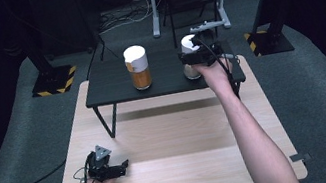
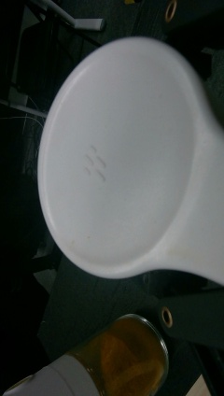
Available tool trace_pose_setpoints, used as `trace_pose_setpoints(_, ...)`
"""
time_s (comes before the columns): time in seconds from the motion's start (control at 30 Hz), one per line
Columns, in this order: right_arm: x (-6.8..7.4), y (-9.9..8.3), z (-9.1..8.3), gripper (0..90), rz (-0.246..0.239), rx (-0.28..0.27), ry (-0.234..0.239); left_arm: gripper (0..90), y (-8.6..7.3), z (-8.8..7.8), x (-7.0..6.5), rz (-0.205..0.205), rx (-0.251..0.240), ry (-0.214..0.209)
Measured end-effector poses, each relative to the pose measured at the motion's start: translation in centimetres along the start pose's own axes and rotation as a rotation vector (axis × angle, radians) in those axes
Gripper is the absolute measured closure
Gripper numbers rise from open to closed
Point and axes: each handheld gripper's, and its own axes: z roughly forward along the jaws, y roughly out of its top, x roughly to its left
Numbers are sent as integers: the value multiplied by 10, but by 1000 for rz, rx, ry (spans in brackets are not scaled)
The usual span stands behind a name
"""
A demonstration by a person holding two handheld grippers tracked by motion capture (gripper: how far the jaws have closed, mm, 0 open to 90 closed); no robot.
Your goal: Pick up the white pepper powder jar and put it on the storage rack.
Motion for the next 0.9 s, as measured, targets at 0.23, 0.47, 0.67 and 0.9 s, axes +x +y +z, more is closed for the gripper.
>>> trace_pose_setpoints(0.23, 0, 1, -11, 193, -9, -18, 15, 60, 0, 0, 0, 0, 0, 0)
trace_pose_setpoints(0.47, -2, -5, -23, 142, -18, -27, 19, 60, 0, 0, 0, 0, 0, 0)
trace_pose_setpoints(0.67, -6, -16, -34, 114, -10, -41, 21, 60, 0, 0, 0, 0, 0, 0)
trace_pose_setpoints(0.9, -11, -28, -43, 89, -7, -47, 26, 60, 0, 0, 0, -1, 0, 1)
